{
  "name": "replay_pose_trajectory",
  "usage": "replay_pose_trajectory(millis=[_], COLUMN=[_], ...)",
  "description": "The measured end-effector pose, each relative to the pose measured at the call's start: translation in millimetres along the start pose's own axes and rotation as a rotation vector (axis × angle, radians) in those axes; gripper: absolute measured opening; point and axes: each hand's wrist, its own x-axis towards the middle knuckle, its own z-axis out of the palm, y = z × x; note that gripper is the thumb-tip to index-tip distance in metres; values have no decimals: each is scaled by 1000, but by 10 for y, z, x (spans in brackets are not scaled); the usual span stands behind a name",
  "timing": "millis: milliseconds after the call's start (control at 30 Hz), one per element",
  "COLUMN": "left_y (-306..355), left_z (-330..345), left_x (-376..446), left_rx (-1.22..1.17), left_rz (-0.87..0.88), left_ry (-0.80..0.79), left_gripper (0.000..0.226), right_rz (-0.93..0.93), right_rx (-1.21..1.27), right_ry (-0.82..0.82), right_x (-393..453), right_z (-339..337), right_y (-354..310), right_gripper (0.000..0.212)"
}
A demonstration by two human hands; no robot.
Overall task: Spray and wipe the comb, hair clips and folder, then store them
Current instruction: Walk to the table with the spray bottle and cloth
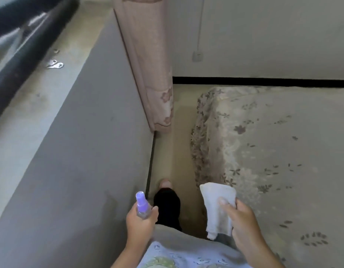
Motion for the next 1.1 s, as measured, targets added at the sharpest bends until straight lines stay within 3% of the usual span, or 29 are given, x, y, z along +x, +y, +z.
replay_pose_trajectory(millis=[167,367,533,633,733,933,1100], left_y=[1022,1895,2453,3019,3616,4381,5189], left_z=[447,1188,2021,2592,3078,3838,4869], left_x=[1317,2444,3478,4027,4485,5178,6063], left_rx=[28,77,157,159,126,198,295], left_rz=[107,97,76,195,303,209,270], left_ry=[-68,-125,-194,-211,-181,-138,-328], left_gripper=[31,30,27,17,32,29,27], right_rz=[-33,17,14,-32,-87,-3,-9], right_rx=[115,197,168,173,170,296,403], right_ry=[23,155,202,173,161,255,404], right_x=[970,1889,3005,3737,4306,5165,6082], right_z=[566,825,874,840,744,565,370], right_y=[-1004,-1959,-2755,-3413,-4059,-4791,-5420], right_gripper=[12,12,12,16,16,14,17])
